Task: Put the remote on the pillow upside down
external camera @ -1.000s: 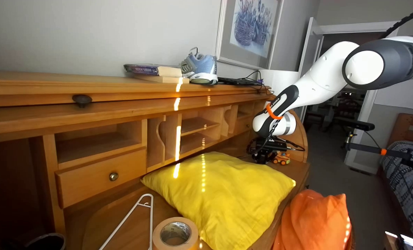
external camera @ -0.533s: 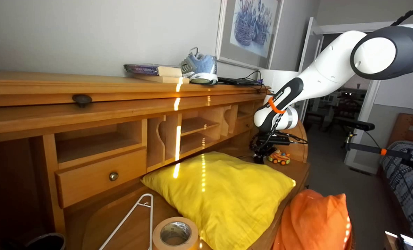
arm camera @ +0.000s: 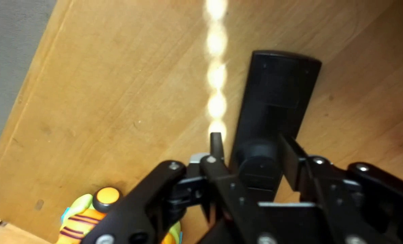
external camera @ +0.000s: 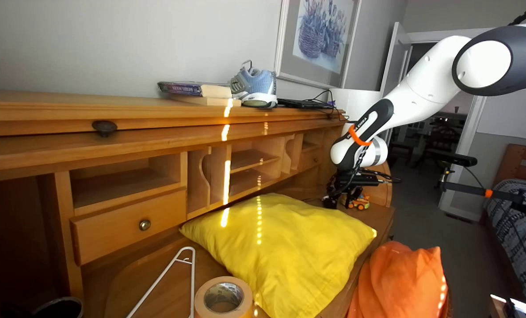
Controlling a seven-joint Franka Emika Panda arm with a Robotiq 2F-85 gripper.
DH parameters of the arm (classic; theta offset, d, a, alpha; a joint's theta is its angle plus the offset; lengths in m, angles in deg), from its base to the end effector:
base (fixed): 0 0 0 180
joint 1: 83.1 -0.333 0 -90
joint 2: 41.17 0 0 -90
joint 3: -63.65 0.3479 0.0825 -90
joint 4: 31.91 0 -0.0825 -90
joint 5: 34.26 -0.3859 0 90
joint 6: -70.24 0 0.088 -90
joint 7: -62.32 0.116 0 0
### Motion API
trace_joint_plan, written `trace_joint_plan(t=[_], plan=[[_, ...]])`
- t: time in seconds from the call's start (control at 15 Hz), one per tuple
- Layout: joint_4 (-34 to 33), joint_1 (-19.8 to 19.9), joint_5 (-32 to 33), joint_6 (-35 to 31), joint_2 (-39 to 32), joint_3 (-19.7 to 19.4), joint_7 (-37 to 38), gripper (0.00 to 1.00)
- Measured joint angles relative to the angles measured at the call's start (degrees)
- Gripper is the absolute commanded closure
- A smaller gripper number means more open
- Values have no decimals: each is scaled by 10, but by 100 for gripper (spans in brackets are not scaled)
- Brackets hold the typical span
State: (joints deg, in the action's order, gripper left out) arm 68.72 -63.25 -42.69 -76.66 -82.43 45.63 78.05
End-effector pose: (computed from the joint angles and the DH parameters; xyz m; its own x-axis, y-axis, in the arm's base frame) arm 0.5634 -0.4094 0.1999 0.5650 -0.8105 0.1542 -0.8246 -0.5613 0.0713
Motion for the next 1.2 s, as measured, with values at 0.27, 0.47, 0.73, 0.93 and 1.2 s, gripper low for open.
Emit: trace_joint_plan(t=[0.27,0.47,0.73,0.93,1.2], plan=[[13,13,-9,-27,0,14,-15,0],[18,18,-16,-46,-4,27,-23,0],[18,19,-18,-57,-13,37,-28,1],[18,20,-19,-69,-22,42,-34,0],[17,21,-19,-77,-31,45,-36,9]])
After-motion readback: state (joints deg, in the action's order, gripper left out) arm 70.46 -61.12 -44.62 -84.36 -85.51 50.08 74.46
